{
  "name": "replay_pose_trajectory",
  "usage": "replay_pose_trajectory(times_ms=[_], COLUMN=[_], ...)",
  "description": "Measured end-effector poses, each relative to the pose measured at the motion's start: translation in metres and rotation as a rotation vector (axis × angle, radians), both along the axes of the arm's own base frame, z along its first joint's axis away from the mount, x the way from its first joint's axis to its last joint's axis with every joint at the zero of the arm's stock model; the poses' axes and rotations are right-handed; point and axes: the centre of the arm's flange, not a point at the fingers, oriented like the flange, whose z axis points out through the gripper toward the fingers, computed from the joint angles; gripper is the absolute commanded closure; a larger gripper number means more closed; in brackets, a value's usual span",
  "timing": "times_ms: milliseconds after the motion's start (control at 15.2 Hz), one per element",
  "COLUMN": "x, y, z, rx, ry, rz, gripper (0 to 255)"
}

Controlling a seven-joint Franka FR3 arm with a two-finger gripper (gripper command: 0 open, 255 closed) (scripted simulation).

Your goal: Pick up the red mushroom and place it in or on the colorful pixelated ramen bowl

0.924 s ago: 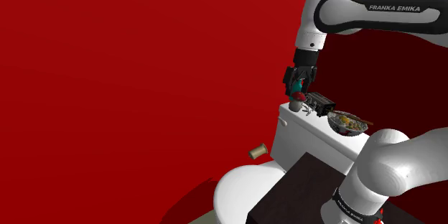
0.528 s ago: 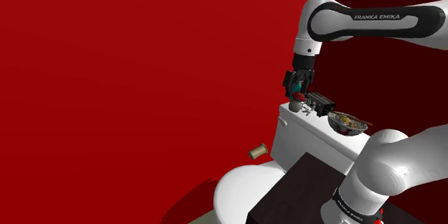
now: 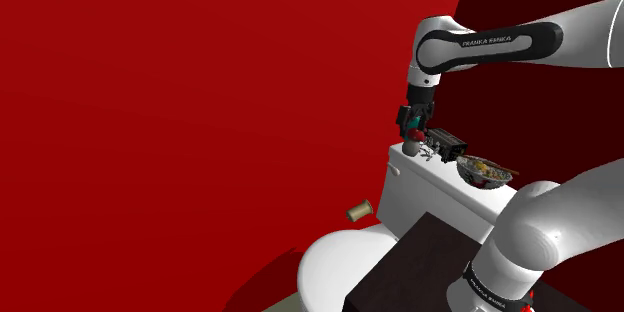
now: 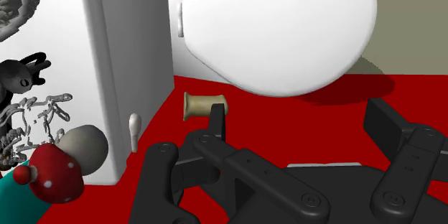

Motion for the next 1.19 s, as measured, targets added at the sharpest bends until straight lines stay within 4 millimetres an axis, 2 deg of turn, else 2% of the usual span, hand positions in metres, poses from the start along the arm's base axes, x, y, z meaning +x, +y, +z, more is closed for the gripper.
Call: replay_pose_trajectory(times_ms=[528, 1188], x=[0.035, 0.081], y=[-0.085, -0.188], z=[-0.041, -0.082], rx=[-0.069, -0.156], ry=[0.004, 0.009], rz=[0.023, 0.053], gripper=[0, 0])
